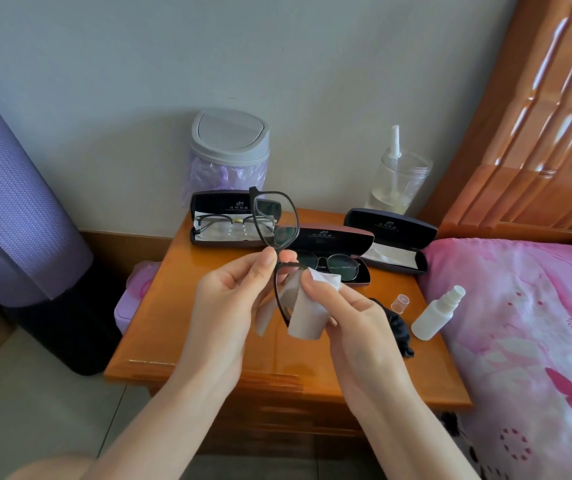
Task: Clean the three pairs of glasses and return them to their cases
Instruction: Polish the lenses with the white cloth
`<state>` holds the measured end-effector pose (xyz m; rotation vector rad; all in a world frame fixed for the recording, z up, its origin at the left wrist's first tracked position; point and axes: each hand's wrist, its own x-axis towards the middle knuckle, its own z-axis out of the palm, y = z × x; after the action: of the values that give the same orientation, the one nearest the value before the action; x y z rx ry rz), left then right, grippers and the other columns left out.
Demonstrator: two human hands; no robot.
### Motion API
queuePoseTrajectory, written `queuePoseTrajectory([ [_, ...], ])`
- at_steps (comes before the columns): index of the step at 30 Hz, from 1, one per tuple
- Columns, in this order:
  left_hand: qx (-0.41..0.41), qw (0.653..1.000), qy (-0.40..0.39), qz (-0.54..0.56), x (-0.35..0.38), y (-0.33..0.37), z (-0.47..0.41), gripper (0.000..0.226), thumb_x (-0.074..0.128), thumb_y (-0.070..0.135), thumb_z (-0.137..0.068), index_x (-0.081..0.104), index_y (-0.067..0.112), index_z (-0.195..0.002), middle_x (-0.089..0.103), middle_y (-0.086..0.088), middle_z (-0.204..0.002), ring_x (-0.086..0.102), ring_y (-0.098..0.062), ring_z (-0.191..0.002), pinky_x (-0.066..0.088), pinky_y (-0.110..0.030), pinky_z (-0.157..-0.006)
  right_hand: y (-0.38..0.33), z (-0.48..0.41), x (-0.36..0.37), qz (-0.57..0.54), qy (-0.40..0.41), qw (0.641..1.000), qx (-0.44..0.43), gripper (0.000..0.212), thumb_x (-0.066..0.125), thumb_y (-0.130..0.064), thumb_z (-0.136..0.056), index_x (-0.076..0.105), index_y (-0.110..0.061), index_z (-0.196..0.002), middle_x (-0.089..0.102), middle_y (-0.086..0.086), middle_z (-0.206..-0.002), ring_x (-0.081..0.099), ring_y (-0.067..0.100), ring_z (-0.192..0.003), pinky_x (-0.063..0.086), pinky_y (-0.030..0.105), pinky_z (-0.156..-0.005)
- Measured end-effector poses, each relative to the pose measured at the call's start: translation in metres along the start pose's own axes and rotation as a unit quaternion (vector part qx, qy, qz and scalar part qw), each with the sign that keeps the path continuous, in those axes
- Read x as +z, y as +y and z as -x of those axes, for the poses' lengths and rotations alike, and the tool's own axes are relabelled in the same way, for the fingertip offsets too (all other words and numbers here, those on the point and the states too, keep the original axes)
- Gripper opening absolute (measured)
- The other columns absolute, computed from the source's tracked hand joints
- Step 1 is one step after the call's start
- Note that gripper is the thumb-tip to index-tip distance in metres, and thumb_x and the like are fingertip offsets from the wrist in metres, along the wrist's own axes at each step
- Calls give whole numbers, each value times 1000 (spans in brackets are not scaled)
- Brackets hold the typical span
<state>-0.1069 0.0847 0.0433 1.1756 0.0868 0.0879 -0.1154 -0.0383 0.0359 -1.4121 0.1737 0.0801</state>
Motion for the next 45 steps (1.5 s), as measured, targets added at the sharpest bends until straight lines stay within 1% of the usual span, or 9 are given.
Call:
queuePoseTrajectory([
  [5,-15,999,22,25,2,-2,-1,22,58,36,-71,78,27,-70,76,3,-83,71,-10,-87,53,-25,-81,5,7,-3,25,-25,999,1,31,66,-42,-68,78,-17,-84,75,1,-89,64,14,-88,44,28,-81],
  [8,-17,998,30,43,2,-2,-2,20,59,34,-70,76,23,-74,76,4,-85,72,-8,-87,51,-26,-83,6,10,-4,45,-35,998,1,32,66,-41,-70,78,-18,-89,74,1,-93,62,20,-96,46,28,-82],
  [12,-22,998,28,51,2,-3,-3,20,59,33,-71,76,22,-74,76,4,-86,71,-7,-88,51,-27,-84,6,11,-2,56,-62,996,12,19,66,-29,-83,77,-18,-94,73,1,-95,60,11,-86,48,18,-71],
  [18,-30,999,16,13,2,-4,-1,22,58,37,-72,77,26,-70,76,4,-82,71,-5,-87,53,-26,-62,4,9,5,58,-73,996,6,25,70,-32,-76,76,-14,-92,73,3,-90,62,9,-79,50,13,-63],
  [22,-29,999,-1,-22,4,-6,1,27,56,41,-73,77,23,-78,75,0,-78,70,-8,-71,53,-30,-63,-2,2,7,19,-56,998,-2,32,70,-38,-69,76,-14,-90,73,-1,-85,64,8,-77,51,18,-65],
  [25,-12,1000,-8,-22,5,-3,2,27,55,38,-75,74,22,-84,75,3,-79,70,-6,-73,55,-19,-58,-8,-2,10,-9,-57,998,-3,27,71,-33,-76,76,-10,-90,71,1,-84,63,9,-77,50,20,-66],
  [33,11,1000,20,-20,0,-1,1,26,56,37,-75,75,20,-83,75,2,-79,71,-8,-75,56,-21,-58,-6,2,16,32,-60,997,-23,21,71,-30,-79,76,-13,-91,73,4,-87,62,6,-75,49,13,-63],
  [39,5,999,33,14,-5,0,-5,24,59,35,-73,76,20,-82,76,2,-87,71,-12,-91,55,-31,-82,-3,8,7,96,-89,991,-31,13,71,-21,-81,75,-11,-89,71,8,-83,58,5,-69,46,11,-60],
  [45,12,999,36,6,-4,1,-3,21,58,35,-73,76,24,-78,76,4,-88,71,-8,-90,53,-31,-84,-4,8,3,105,-95,990,-26,10,72,-20,-80,76,-15,-88,72,5,-84,61,3,-71,47,10,-61],
])
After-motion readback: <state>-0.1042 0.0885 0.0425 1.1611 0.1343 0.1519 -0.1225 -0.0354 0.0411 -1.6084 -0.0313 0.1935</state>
